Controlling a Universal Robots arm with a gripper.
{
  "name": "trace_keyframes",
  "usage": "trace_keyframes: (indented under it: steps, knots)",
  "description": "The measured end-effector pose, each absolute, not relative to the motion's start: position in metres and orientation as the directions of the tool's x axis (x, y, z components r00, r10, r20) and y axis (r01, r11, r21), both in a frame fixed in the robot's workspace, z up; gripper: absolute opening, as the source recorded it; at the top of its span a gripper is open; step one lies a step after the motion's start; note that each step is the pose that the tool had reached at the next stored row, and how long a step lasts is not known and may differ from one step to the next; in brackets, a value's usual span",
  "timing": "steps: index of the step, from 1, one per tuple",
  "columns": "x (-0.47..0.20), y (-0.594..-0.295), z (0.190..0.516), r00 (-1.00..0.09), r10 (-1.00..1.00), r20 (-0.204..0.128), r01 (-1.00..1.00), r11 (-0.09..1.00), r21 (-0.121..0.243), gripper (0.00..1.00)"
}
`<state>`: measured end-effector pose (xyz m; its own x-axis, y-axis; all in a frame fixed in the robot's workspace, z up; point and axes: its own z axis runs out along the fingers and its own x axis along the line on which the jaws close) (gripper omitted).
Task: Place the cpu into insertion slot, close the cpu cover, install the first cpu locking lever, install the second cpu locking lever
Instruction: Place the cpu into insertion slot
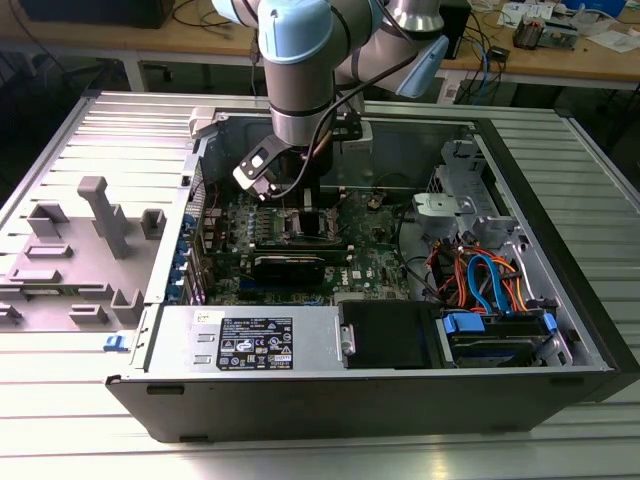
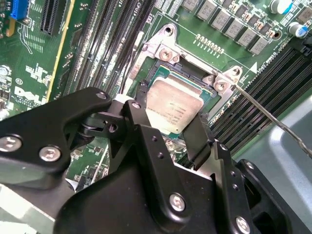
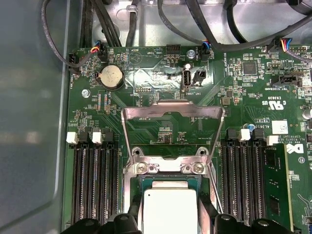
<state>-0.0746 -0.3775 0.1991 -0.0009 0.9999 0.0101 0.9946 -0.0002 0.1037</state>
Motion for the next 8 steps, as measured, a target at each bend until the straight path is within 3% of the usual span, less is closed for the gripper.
trace_keyframes:
  steps: [8]
  knots:
    - [-0.0743,-0.3774,0.1988,-0.001,1.0,0.011,0.995,0.0,0.104,0.55]
